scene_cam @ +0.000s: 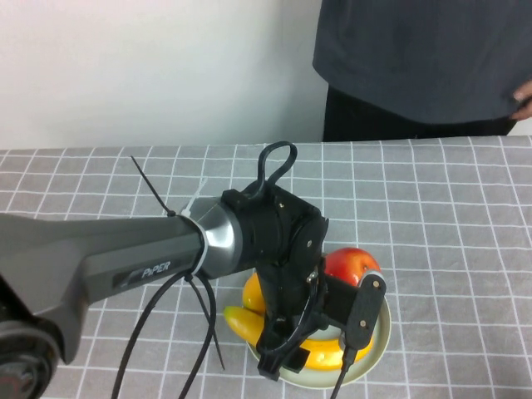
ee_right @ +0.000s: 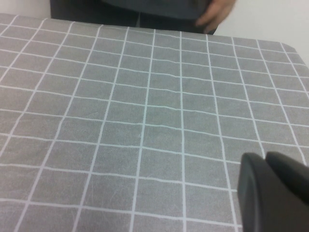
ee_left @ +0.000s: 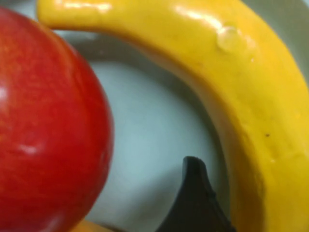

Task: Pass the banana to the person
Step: Pick up the banana, then hand the grabbed banana to the person

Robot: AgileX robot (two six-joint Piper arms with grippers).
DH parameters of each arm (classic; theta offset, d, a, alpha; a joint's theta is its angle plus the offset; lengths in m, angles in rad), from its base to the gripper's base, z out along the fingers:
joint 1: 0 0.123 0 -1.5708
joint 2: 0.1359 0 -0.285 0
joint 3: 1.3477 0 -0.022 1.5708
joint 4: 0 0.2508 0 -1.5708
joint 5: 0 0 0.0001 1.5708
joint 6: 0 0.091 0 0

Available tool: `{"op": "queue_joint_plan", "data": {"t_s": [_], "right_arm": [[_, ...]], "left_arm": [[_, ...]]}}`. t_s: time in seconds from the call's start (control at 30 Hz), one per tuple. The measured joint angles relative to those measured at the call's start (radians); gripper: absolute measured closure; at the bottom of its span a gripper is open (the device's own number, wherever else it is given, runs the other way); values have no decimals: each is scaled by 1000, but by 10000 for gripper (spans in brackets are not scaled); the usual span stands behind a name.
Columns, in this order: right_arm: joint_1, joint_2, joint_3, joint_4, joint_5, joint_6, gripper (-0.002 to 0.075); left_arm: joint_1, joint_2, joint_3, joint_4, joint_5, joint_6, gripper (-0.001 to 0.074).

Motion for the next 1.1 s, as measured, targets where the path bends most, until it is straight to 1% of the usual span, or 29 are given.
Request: {"op": "queue_joint_plan", "data": {"t_s": [0.3,0.4,0.47,0.5,0.7,0.8,0.93,1.1], "right_arm": [[0,0,0,0,0,0,735],[0,0,0,0,0,0,735],[0,0,0,0,0,0,735],[0,0,0,0,0,0,735],[0,0,0,0,0,0,735],[0,0,0,0,0,0,735],[0,0,0,0,0,0,735],[0,0,0,0,0,0,735]], "left_arm": [[2,28,0,2,-59,4,302],[2,28,0,0,-61,-12,363],[2,28,0,0,-59,-39,440],[2,28,0,0,-56,-46,456],[2,19,0,0,2,-72,451],[2,-22,0,0,33,-110,451],[2,-128,0,0,62,-166,451],[2,-267,-17,0,147,-242,451]]}}
